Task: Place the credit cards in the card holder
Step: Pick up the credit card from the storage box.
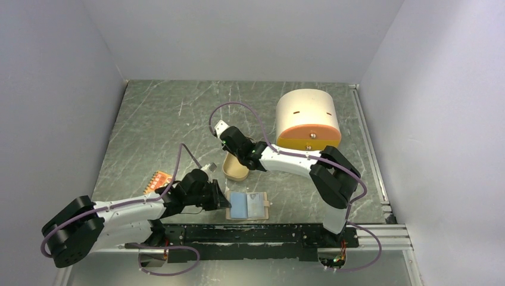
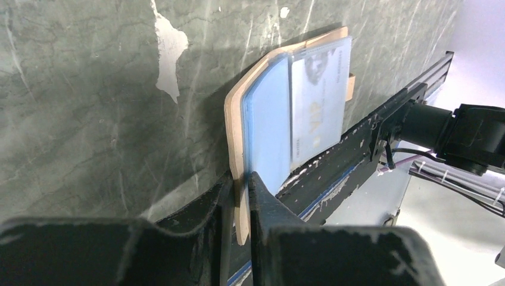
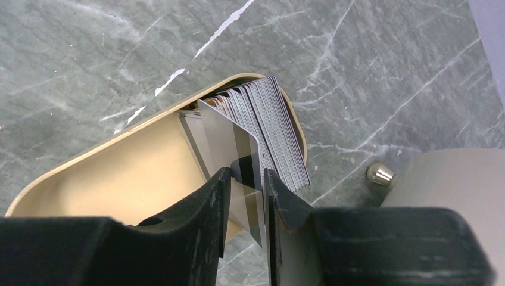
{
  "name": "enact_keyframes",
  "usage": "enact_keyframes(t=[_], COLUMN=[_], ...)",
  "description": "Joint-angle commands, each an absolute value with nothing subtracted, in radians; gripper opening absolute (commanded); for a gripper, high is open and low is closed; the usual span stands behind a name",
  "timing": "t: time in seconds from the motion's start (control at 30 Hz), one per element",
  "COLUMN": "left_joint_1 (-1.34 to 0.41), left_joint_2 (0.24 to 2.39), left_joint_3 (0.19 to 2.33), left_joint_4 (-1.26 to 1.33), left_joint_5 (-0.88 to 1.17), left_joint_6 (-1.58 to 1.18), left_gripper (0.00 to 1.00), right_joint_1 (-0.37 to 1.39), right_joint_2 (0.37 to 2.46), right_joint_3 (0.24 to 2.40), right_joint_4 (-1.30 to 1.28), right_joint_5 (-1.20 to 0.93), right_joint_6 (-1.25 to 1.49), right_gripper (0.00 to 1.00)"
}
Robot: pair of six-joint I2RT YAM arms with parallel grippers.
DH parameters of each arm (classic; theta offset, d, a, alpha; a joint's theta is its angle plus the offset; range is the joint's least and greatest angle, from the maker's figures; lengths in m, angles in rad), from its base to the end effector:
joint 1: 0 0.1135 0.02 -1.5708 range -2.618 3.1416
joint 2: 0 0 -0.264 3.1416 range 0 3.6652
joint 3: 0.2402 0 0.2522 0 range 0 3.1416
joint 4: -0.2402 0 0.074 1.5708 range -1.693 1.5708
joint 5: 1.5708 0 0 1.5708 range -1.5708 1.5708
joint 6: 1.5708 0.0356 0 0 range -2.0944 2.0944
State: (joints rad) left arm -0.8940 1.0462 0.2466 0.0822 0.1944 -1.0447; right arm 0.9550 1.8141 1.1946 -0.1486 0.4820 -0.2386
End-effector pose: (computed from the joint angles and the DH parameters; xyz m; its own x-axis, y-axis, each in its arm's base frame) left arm 0.1096 -0.1474 0.1365 -0.9471 -0.1759 -0.2686 0.0738 0.6948 -0.7154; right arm 0.2409 0.3119 0.2030 -0.2645 -0.7364 -0.6227 -0.6105 0.6277 -0.4829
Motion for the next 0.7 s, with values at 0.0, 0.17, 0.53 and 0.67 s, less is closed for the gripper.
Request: enact_keyframes(t=[0.0, 0.17, 0.53, 0.67], left_joint_1=[-0.906, -0.909, -0.908, -0.908], left_joint_2=[1.071, 1.087, 1.067, 1.068], left_joint_3=[0.258, 0.27, 0.259, 0.262], left_joint_4=[0.128, 0.125, 0.129, 0.122], left_joint_5=[0.215, 0.214, 0.21, 0.209], left_joint_6=[-1.046, -1.038, -1.039, -1.037], left_gripper=[0.19, 0.19, 0.2, 0.2], right_joint_1=[0.948, 0.948, 0.948, 0.948], right_joint_2=[1.799, 1.807, 1.79, 1.8], right_joint_3=[1.217, 1.23, 1.245, 1.263], right_joint_4=[-0.148, -0.171, -0.221, -0.253], right_joint_5=[0.484, 0.48, 0.42, 0.407], right_joint_6=[-0.237, -0.242, -0.216, -0.208], right_gripper=[0.29, 0.26, 0.16, 0.14])
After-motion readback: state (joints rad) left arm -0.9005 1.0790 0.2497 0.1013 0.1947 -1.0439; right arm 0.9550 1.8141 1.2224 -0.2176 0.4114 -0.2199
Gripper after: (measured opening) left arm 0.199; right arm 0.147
